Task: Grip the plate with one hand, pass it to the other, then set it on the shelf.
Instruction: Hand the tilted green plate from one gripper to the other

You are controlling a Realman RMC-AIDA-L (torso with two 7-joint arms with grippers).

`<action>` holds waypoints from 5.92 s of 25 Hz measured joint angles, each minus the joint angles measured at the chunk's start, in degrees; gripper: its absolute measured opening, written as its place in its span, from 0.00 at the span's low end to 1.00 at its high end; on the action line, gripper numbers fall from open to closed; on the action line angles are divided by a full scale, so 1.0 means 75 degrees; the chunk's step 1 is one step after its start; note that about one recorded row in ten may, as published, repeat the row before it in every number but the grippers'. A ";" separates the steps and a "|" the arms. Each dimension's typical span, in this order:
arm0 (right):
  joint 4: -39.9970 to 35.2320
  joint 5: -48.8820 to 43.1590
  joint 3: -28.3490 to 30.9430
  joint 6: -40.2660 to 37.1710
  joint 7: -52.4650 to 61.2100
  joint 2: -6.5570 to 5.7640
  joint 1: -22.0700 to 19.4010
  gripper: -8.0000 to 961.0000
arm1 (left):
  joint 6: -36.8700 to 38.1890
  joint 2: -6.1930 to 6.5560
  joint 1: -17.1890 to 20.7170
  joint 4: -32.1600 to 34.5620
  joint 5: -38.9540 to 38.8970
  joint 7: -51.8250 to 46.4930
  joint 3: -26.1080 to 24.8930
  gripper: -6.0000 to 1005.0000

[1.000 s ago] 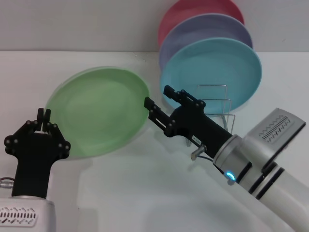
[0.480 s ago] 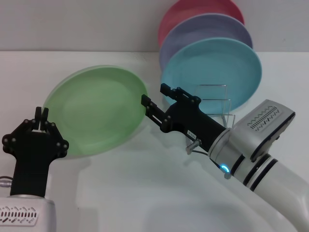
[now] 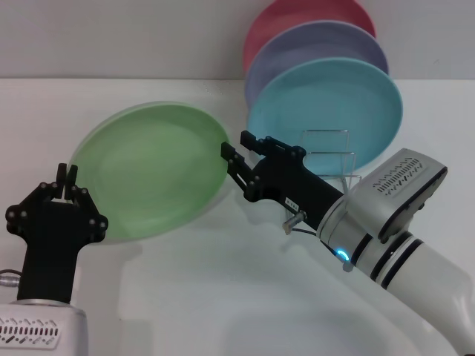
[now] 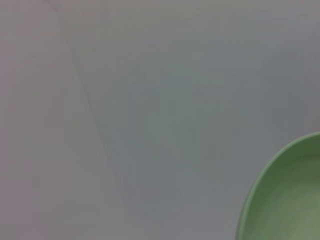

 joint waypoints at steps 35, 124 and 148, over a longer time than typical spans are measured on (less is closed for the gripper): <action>0.0012 -0.0014 0.0017 0.0273 -0.0480 0.0012 0.0035 0.22 | -0.0048 0.0024 -0.0047 0.0072 0.0022 0.0000 0.0116 0.04; 0.0141 0.0010 0.0028 0.0282 -0.0732 0.0011 -0.0029 0.07 | -0.0109 0.0071 -0.0129 0.0157 0.0003 -0.0008 0.0152 0.04; 0.0151 0.0010 -0.0016 0.0294 -0.0716 0.0012 -0.0029 0.07 | -0.0299 0.0070 -0.0221 0.0165 0.0000 -0.0012 0.0092 0.09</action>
